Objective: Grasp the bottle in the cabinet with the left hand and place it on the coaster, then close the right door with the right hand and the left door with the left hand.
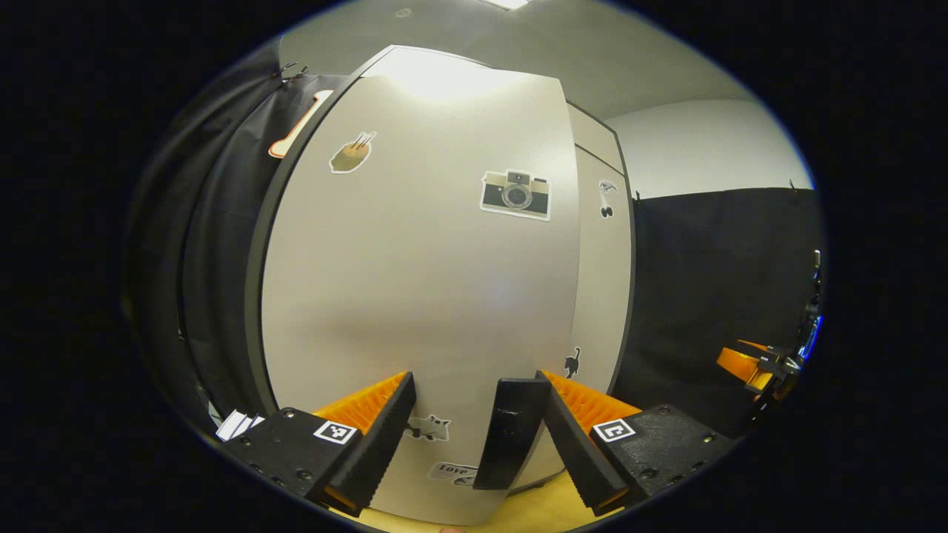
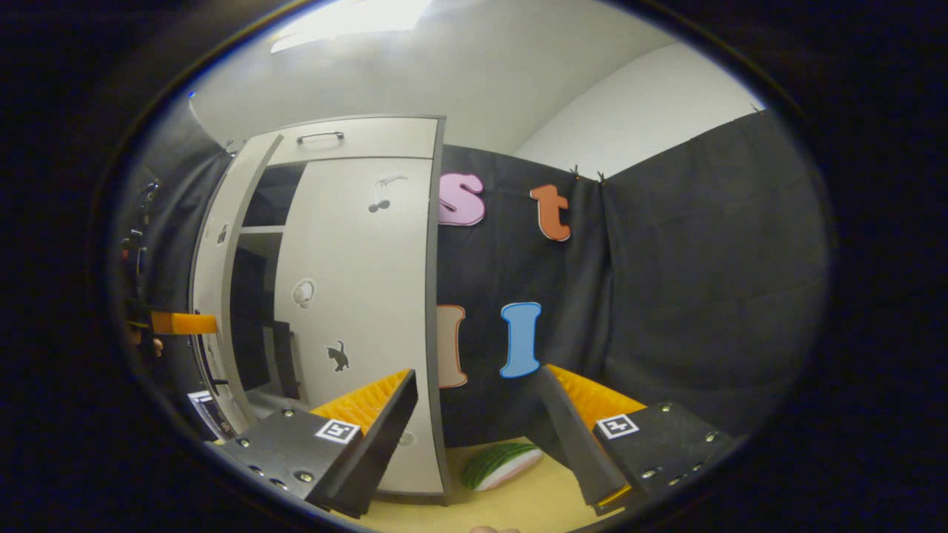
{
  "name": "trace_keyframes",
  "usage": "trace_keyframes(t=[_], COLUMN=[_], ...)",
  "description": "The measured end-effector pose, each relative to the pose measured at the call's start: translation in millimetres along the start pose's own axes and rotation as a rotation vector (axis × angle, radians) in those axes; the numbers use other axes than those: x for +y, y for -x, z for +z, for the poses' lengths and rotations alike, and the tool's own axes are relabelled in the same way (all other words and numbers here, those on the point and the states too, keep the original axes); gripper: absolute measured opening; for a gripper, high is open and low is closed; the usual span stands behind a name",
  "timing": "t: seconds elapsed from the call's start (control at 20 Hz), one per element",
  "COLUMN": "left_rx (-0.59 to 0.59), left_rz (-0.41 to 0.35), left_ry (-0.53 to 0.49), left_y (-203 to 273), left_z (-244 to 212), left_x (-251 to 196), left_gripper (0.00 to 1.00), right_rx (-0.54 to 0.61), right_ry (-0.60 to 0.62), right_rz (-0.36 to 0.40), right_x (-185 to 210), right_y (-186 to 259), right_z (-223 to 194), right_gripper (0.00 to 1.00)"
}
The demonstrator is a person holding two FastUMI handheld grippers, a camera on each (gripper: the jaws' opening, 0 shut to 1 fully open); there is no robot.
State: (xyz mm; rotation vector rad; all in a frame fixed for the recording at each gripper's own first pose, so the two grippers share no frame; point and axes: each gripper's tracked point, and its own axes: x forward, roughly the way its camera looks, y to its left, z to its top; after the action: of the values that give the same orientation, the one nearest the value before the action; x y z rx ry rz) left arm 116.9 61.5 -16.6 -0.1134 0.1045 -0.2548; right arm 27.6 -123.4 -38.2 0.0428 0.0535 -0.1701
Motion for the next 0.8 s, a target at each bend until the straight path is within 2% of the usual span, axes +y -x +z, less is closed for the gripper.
trace_keyframes(t=[0.15, 0.2, 0.25, 0.45, 0.75, 0.8], left_rx=[0.011, 0.012, 0.014, 0.014, 0.017, 0.020], left_rz=[0.016, 0.021, 0.025, 0.035, 0.032, 0.033], left_ry=[-0.042, -0.050, -0.057, -0.074, -0.054, -0.050], left_y=[-10, -11, -10, -9, -11, -11], left_z=[-5, -6, -6, -7, -11, -12], left_x=[-1, -2, -2, -2, -5, -6], left_gripper=[0.99, 0.99, 0.99, 1.00, 0.98, 1.00], right_rx=[0.004, 0.007, 0.009, 0.016, 0.020, 0.020], right_ry=[0.002, -0.002, -0.008, -0.020, -0.007, -0.003], right_rz=[-0.026, -0.030, -0.032, -0.034, -0.018, -0.016], right_x=[-13, -15, -16, -19, -16, -16], right_y=[2, 2, 2, 2, 1, 1], right_z=[-2, -3, -4, -7, -11, -11], right_gripper=[1.00, 0.97, 1.00, 1.00, 1.00, 1.00])
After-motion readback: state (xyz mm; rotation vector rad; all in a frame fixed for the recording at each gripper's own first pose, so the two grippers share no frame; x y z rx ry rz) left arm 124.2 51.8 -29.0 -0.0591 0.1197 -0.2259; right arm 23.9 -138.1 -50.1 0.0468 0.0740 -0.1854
